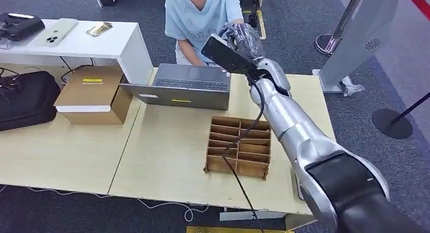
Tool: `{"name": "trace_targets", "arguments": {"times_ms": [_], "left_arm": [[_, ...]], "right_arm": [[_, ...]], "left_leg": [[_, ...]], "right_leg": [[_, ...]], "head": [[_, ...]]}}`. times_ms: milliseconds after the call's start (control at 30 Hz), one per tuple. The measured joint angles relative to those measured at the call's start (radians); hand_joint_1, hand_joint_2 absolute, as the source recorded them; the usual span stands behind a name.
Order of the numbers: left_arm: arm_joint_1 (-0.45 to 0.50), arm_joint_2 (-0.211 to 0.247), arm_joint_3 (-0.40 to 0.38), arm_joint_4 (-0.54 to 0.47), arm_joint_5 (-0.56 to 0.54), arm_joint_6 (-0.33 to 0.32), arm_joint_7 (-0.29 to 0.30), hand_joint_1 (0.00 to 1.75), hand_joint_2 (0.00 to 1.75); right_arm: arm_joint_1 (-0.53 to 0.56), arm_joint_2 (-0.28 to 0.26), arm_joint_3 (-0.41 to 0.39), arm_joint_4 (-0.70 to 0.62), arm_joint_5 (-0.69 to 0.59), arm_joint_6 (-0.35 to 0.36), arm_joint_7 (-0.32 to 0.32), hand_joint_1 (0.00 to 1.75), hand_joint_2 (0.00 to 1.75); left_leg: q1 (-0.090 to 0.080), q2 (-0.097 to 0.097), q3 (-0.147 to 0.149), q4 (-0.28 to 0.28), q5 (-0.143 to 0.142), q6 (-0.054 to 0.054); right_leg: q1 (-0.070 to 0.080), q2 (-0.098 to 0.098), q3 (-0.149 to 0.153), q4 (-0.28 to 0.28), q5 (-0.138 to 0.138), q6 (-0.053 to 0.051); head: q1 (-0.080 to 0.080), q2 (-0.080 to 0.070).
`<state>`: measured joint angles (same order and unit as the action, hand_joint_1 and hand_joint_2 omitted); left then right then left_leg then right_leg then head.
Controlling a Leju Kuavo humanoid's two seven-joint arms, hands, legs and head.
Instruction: Pass the card to the sensor for recognition and then transmit it.
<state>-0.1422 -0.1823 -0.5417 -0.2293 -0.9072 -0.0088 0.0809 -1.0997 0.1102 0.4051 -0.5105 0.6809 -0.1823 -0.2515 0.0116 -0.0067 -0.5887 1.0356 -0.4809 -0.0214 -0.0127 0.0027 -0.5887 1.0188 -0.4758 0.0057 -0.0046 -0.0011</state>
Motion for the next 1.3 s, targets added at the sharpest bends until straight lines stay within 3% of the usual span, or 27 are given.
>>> {"name": "trace_targets", "arguments": {"times_ms": [500,533,567,767,967,1033,1133,1300], "left_arm": [[-0.007,0.0,0.001,0.0,-0.031,-0.024,-0.009,0.0,0.0],[-0.007,0.0,0.001,0.0,-0.032,-0.025,-0.009,0.0,0.0],[-0.008,0.0,0.001,0.0,-0.032,-0.027,-0.009,0.0,0.0],[-0.012,0.0,0.002,0.0,-0.035,-0.03,-0.009,0.0,0.0],[-0.012,0.0,0.01,0.005,-0.038,-0.023,-0.008,0.0,0.0],[-0.012,0.0,0.017,0.006,-0.035,-0.018,-0.006,0.0,0.0],[-0.012,0.0,0.026,0.008,-0.035,-0.014,0.003,0.0,0.0],[-0.012,0.0,0.034,0.008,-0.039,-0.011,0.012,0.0,0.0]], "right_arm": [[-0.046,0.021,0.044,0.141,0.111,-0.024,0.126,1.75,1.75],[-0.047,0.021,0.045,0.145,0.114,-0.023,0.128,0.09,1.75],[-0.047,0.021,0.046,0.149,0.117,-0.018,0.132,0.0,1.75],[-0.051,0.027,0.047,0.164,0.117,-0.027,0.131,0.0,1.75],[-0.052,0.035,0.026,0.161,0.078,-0.126,0.063,0.0,1.75],[-0.052,0.037,-0.01,0.151,-0.022,-0.155,0.005,0.0,1.75],[-0.052,0.044,-0.129,0.134,-0.232,-0.18,-0.082,0.0,1.75],[-0.016,0.058,-0.35,0.079,-0.564,-0.146,-0.234,0.0,1.75]], "left_leg": [[0.0,0.0,0.0,0.0,0.0,0.0],[0.0,0.0,0.0,0.0,0.0,0.0],[0.0,0.0,0.0,0.0,0.0,0.0],[0.0,0.0,0.0,0.0,0.0,0.0],[0.0,0.0,0.0,0.0,0.0,0.0],[0.0,0.0,0.0,0.0,0.0,0.0],[0.0,-0.002,0.0,0.0,0.0,0.0],[0.0,-0.002,0.0,0.0,0.0,0.0]], "right_leg": [[0.0,0.0,0.0,0.0,0.0,0.0],[0.0,0.0,0.0,0.0,0.0,0.0],[0.0,0.0,0.0,0.0,0.0,0.0],[0.0,0.0,0.0,0.0,0.0,0.0],[0.0,0.0,0.0,0.0,0.0,0.0],[0.0,0.0,0.0,0.0,0.0,0.0],[0.0,-0.001,0.0,0.0,0.0,0.0],[0.0,-0.001,0.0,0.0,0.0,0.0]], "head": [[0.0,0.0],[0.0,0.0],[0.0,0.0],[0.0,0.0],[0.0,0.0],[0.0,0.0],[0.0,0.0],[0.0,0.0]]}}
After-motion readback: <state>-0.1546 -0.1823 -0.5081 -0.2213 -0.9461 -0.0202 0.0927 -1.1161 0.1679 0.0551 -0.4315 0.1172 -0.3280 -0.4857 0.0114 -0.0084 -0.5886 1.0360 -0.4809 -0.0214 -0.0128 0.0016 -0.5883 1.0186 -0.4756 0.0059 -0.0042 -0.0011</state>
